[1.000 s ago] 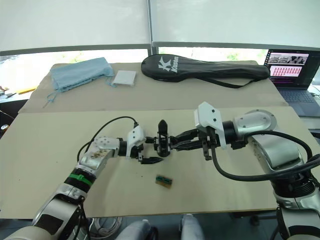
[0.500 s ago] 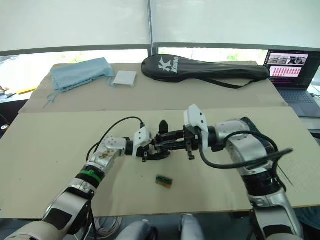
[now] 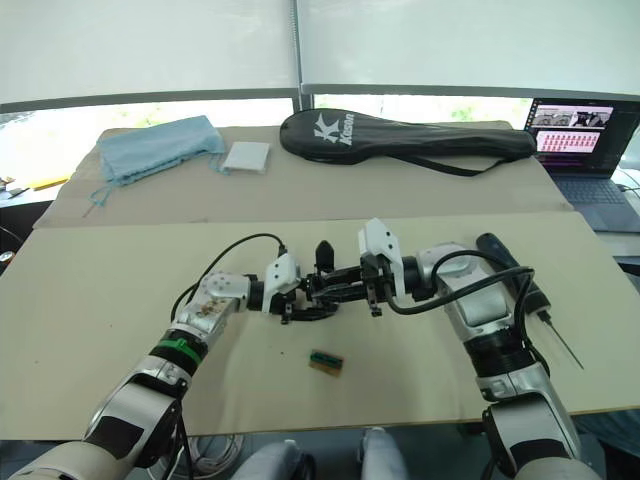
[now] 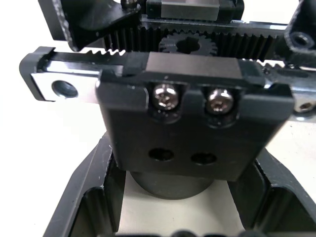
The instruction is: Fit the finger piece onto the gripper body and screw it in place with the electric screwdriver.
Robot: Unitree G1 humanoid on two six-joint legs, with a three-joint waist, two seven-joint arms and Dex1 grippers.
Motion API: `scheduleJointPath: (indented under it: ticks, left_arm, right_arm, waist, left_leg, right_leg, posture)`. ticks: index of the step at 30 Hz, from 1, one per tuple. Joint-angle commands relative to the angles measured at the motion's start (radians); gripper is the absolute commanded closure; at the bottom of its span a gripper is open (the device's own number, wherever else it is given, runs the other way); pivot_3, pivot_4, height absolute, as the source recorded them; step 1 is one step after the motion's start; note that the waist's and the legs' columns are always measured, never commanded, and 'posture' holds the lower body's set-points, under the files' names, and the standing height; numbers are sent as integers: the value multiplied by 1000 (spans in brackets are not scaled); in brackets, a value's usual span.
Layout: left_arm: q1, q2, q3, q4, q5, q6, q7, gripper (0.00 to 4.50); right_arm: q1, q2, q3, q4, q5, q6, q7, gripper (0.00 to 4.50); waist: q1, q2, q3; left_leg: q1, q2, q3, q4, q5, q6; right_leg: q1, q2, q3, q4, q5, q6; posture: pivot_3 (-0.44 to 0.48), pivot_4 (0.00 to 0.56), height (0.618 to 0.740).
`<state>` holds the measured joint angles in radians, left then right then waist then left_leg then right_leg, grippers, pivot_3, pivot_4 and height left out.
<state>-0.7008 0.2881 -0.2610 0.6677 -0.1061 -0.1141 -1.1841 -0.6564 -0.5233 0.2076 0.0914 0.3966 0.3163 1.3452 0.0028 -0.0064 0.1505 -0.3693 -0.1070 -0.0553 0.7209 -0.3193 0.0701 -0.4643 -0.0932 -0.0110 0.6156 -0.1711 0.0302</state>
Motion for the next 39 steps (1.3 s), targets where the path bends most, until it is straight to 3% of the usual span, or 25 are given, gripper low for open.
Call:
scheduleJointPath:
  ticks: [1, 9, 39]
  left_arm:
    - [10, 11, -5, -23, 16, -12, -16, 2186]
    - [7, 11, -4, -24, 17, -10, -18, 2186]
    - [2, 9, 3, -39, 18, 6, -16, 2186]
  right_arm:
    - [-27, 0, -24, -20, 29, 18, 13, 4189]
    - [-81, 4, -63, -42, 88, 129, -13, 4189]
    - [-33, -2, 49, 75, -76, 71, -2, 4189]
  waist:
    - [-2, 0, 0]
    - [-4, 0, 0]
    - [-8, 0, 0]
  left_leg:
    - [0, 0, 0, 0, 0, 0]
    - [0, 0, 0, 0, 0, 0]
    - [0, 0, 0, 0, 0, 0]
  right_leg:
    - [0, 0, 0, 0, 0, 0]
    - [-1, 0, 0, 1, 0, 0]
    - [0, 0, 0, 1, 0, 0]
  posture:
    - [0, 150, 736]
    - [0, 150, 736]
    - [0, 150, 736]
